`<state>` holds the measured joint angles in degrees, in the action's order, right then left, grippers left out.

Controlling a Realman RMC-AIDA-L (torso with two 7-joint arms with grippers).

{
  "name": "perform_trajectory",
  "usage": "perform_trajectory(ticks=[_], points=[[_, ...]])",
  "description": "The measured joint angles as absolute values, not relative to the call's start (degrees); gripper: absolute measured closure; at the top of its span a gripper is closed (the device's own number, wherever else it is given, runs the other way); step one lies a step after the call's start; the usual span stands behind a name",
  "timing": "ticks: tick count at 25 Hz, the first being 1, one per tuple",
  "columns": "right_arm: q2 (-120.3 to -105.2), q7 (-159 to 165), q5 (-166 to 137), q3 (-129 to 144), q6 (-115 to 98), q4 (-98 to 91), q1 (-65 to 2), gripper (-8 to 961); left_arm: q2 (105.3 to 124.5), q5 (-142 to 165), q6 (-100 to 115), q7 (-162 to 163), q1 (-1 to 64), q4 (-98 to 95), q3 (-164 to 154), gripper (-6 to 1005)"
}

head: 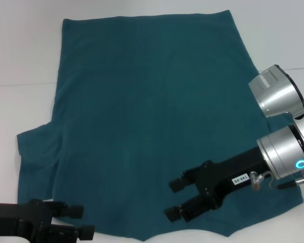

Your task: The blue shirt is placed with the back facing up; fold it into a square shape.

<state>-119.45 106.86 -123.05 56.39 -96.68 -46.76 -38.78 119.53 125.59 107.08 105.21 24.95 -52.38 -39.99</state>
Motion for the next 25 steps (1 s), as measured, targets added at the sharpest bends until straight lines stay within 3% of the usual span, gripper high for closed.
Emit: perform_trajectory(ticks=[7, 11, 14, 19, 21, 25], points=[[-119.41, 111.7, -117.1, 49.9, -91.7, -46.1, -38.7, 38, 119.39, 125.4, 102.9, 110.4, 25.2, -52.4, -37.5, 156], [-117.81, 122.2, -115.7, 46.1, -86.1, -45.4, -39.3, 37, 118.98, 125.3, 98.5, 116.7, 25.3, -52.4, -34.4, 156], [-114.52, 131.1, -115.7, 45.4, -82.4, -42.0, -41.1, 37, 118.63, 125.0, 95.9, 122.7, 25.6, -52.4, -30.8, 156], [-105.67, 139.3, -117.9, 45.6, -80.9, -30.8, -47.6, 37, 117.54, 125.1, 93.1, 131.4, 26.4, -52.1, -27.2, 156], [-104.27, 141.7, -119.9, 45.4, -80.6, -30.3, -48.7, 37, 117.00, 125.6, 90.9, 135.6, 26.5, -51.4, -27.2, 155], [-104.05, 145.3, -123.0, 45.3, -80.6, -33.5, -49.0, 37, 116.30, 125.7, 85.6, 139.9, 27.2, -48.6, -26.8, 155]])
